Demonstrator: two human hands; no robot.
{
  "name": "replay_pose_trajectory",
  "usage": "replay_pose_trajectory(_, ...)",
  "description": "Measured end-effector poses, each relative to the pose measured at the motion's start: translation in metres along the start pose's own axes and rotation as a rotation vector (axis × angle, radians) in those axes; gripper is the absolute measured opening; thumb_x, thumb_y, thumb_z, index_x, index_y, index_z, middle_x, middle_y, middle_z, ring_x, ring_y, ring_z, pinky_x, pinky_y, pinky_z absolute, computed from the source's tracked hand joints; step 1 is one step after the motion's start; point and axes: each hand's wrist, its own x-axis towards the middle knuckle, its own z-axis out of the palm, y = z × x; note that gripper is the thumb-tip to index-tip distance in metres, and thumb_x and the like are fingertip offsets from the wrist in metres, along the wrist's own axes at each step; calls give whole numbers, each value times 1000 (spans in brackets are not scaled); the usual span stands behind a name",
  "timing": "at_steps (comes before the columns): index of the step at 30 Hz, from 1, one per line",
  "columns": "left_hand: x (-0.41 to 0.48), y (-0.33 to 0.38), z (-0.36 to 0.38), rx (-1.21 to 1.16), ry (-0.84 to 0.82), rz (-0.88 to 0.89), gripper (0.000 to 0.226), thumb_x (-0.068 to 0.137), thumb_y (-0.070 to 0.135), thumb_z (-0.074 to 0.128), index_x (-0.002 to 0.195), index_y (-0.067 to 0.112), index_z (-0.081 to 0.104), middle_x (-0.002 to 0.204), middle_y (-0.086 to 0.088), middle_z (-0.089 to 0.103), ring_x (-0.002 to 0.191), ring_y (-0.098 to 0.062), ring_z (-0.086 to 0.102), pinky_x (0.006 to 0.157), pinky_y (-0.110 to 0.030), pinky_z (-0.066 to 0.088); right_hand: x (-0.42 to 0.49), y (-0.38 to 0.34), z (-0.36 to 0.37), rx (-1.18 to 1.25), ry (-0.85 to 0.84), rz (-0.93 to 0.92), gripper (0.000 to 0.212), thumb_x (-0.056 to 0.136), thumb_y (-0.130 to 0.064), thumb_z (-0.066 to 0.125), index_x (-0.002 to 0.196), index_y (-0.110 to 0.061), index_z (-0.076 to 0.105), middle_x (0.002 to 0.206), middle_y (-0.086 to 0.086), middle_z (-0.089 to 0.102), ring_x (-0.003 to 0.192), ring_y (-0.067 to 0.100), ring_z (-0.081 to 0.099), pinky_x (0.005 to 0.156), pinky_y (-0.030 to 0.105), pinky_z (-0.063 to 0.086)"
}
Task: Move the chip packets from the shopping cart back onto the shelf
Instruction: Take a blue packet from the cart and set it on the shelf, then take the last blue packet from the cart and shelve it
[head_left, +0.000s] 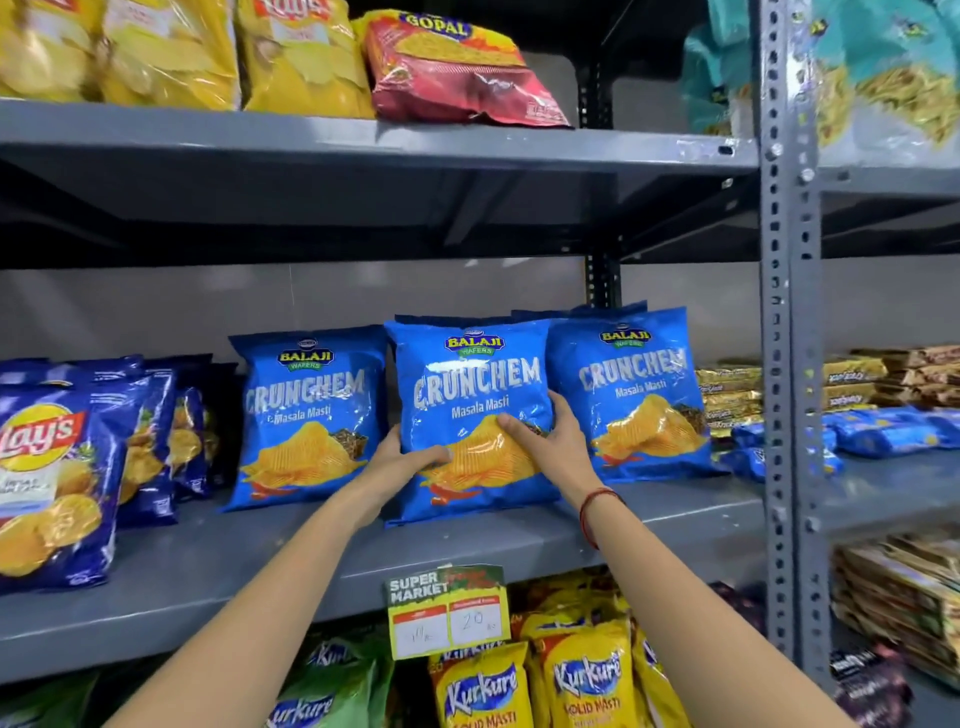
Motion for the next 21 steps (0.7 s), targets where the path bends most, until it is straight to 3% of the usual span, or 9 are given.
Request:
replay_pose_trajectory(3,-5,3,1,56,55,-4,73,76,23,74,136,16,33,127,-2,52,105,-17,54,78,-24,45,-4,2,-4,-65,21,-11,71,80,-35,70,139,-17,34,111,-10,46,104,4,42,84,19,37)
replay_pose_trajectory(6,-13,6,9,162,312,123,89,73,31,75,144,21,21,146,-6,34,130,-25,36,105,-43,36,-12,7,-10,-80,87,-40,71,78,-40,71,137,-19,38,115,-1,52,108,14,50,82,20,42)
replay_pose_trajectory(8,-27,9,23,268,466,281,85,74,33,74,142,21,25,145,-8,33,133,-25,31,110,-45,30,-22,8,-18,-56,155,-43,67,77,-41,71,133,-19,42,116,2,55,110,18,54,91,30,47)
replay_pose_trajectory(10,-44,14,43,315,525,462,70,77,28,71,136,19,35,138,-6,38,130,-21,32,106,-35,30,-35,7,-31,-47,219,-52,58,78,-39,71,128,-19,47,113,1,58,107,17,56,91,30,47)
replay_pose_trajectory(13,-67,18,80,312,456,667,47,80,25,65,124,17,50,125,-4,48,120,-18,41,99,-20,30,-63,11,-53,-25,290,-68,44,79,-37,71,117,-24,52,104,-3,64,98,11,62,82,16,47)
replay_pose_trajectory(15,-77,13,107,275,351,728,40,79,26,61,117,16,55,117,-4,54,113,-18,50,96,-27,40,-85,18,-68,-11,331,-73,34,80,-32,72,108,-28,54,97,-5,66,90,5,63,73,8,46)
replay_pose_trajectory(21,-111,-35,199,187,-21,703,33,78,18,63,111,14,60,106,-2,60,101,-12,57,86,-35,50,-158,63,-127,-88,479,64,24,81,-24,70,100,-30,55,99,8,68,84,10,65,78,23,52)
